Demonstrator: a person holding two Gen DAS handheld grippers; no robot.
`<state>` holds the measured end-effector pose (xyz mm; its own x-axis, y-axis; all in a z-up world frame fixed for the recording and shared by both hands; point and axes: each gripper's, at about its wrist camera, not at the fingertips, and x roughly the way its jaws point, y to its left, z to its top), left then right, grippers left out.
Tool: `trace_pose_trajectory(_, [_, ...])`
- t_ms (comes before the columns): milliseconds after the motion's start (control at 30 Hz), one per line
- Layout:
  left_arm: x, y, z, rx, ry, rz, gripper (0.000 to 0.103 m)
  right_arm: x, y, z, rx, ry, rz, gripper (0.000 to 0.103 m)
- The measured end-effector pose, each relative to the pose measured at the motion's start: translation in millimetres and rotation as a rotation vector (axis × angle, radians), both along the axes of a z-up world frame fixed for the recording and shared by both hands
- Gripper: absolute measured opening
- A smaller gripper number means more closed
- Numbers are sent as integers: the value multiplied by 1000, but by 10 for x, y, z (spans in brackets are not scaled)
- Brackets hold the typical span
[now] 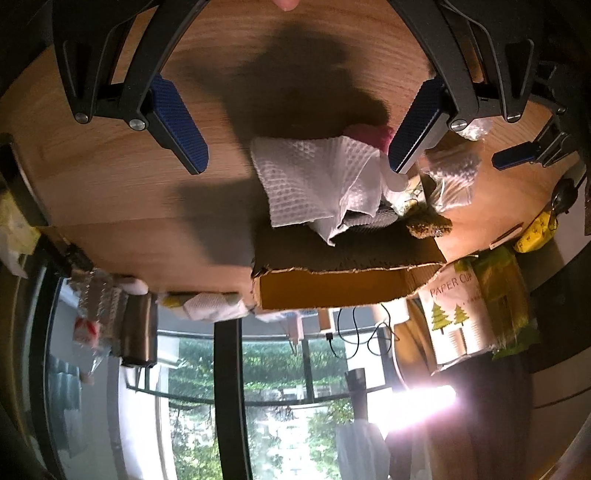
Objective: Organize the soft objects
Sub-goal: 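Grasp the bubble-wrap pouches with the left tool while the right tool grasps the white waffle cloth, then carry the bubble wrap and cloth over the box and release both inside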
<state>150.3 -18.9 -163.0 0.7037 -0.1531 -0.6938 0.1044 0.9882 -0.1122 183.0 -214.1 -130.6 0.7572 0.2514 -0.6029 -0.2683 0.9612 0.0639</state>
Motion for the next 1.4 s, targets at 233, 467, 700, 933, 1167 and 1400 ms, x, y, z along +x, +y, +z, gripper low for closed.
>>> trace_pose_trajectory(233, [-2, -35, -6, 15, 7, -38, 88, 293, 68, -118, 15, 40, 10, 100])
trace_pose_trajectory(467, [23, -87, -48, 4, 29, -83, 87, 414, 126, -236, 27, 84, 28, 97])
trace_pose_trajectory(700, [46, -196, -162, 0, 94, -121, 84, 398, 113, -279, 27, 110, 58, 58])
trace_pose_trajectory(933, [79, -242, -163, 9, 101, -134, 49, 318, 26, -201, 55, 91, 71, 49])
trace_pose_trajectory(1167, [159, -251, -156, 1, 110, -135, 46, 380, -133, -152, 98, 82, 34, 56])
trace_pose_trajectory(1400, [147, -233, -134, -4, 111, -132, 46, 492, -137, -160, 152, 98, 43, 56])
